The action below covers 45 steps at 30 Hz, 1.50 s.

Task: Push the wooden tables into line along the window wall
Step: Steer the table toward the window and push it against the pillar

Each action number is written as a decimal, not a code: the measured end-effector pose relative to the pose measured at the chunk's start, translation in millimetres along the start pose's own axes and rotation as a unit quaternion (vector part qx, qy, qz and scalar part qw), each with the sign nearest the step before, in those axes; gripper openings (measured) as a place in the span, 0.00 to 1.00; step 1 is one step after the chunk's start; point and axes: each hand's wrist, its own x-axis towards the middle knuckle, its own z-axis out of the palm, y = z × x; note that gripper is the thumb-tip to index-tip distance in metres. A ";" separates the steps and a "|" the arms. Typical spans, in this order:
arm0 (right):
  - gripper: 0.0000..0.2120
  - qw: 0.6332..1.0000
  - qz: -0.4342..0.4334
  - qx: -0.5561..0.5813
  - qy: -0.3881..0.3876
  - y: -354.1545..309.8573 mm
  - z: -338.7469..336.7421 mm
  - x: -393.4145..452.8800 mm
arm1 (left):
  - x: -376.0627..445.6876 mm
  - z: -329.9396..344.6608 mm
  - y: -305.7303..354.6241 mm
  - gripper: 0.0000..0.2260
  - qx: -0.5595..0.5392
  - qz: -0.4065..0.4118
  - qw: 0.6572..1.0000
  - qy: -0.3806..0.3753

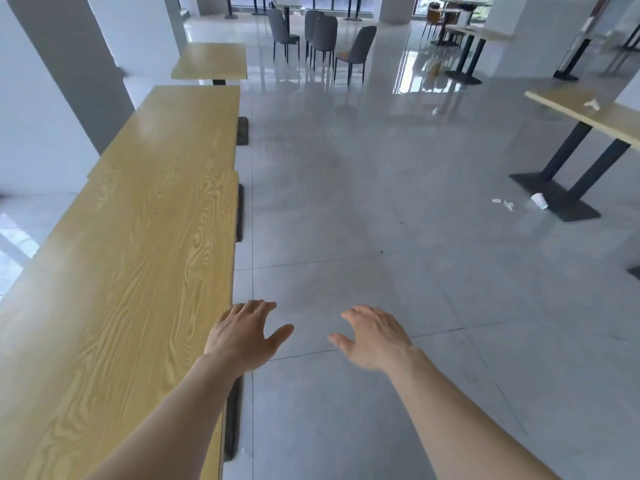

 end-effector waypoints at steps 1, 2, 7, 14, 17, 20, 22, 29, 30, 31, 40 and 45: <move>0.31 1.000 0.001 0.002 0.005 13.1 -11.8 10.7 | 17.3 -5.2 11.4 0.34 0.001 0.002 1.000 0.000; 0.31 1.000 0.003 0.003 0.007 25.8 -23.0 22.7 | 36.2 -10.0 21.2 0.34 0.002 0.003 1.000 0.002; 0.32 1.000 0.003 0.001 0.015 76.7 -72.1 104.1 | 144.2 -27.8 55.6 0.33 -0.003 0.005 1.000 0.005; 0.32 1.000 0.002 -0.016 0.016 123.3 -158.5 282.0 | 340.1 -61.6 65.9 0.34 -0.014 -0.003 1.000 0.014; 0.32 1.000 0.001 -0.020 0.018 135.3 -209.1 360.1 | 425.7 -93.1 66.1 0.33 -0.020 -0.012 1.000 0.016; 0.32 0.999 -0.007 -0.014 0.028 145.2 -259.1 432.4 | 503.8 -127.4 67.1 0.33 -0.016 -0.019 0.999 0.024; 0.32 0.999 -0.015 -0.012 0.033 153.4 -286.6 478.7 | 554.6 -148.2 69.3 0.34 -0.012 -0.018 0.999 0.027; 0.32 0.999 -0.029 -0.012 0.028 205.7 -364.6 666.8 | 753.7 -189.1 75.0 0.33 0.000 -0.029 0.999 0.033; 0.32 0.999 -0.029 -0.011 0.032 217.2 -378.1 698.0 | 786.2 -195.4 78.0 0.33 0.001 -0.031 0.999 0.035; 0.32 0.999 -0.031 -0.011 0.036 228.5 -393.2 728.8 | 818.5 -202.8 81.8 0.33 0.003 -0.034 0.999 0.035; 0.32 0.998 -0.058 -0.020 0.035 291.7 -549.2 972.0 | 1075.6 -301.0 102.6 0.33 -0.010 -0.064 0.996 0.064; 0.32 0.996 -0.071 -0.032 0.034 302.2 -601.4 1104.8 | 1210.8 -321.5 81.5 0.33 -0.011 -0.082 0.995 0.061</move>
